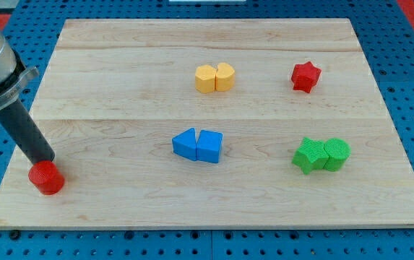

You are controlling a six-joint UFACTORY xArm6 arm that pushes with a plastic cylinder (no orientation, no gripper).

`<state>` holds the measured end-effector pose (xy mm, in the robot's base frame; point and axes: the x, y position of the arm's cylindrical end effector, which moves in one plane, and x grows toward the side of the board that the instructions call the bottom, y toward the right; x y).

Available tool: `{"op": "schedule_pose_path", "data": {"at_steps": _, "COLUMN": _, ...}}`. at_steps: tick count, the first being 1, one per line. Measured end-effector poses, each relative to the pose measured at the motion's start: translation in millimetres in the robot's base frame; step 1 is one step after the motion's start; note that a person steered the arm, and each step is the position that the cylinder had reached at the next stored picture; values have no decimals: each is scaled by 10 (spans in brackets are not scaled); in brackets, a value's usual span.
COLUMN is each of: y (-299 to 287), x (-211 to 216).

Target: Nudge the blue triangle down a bit

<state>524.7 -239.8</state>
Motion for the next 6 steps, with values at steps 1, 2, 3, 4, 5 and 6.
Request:
{"op": "schedule_pose_path", "data": {"at_steps": 1, "y": 6, "x": 48}}
{"op": "schedule_pose_path", "data": {"at_steps": 2, "y": 6, "x": 49}}
{"op": "schedule_pose_path", "data": {"at_steps": 3, "y": -1, "x": -115}}
{"op": "schedule_pose_path", "data": {"at_steps": 4, "y": 562, "x": -489}}
{"op": "schedule_pose_path", "data": {"at_steps": 5, "y": 1701, "x": -632}}
{"op": "schedule_pose_path", "data": {"at_steps": 6, "y": 3025, "x": -641}}
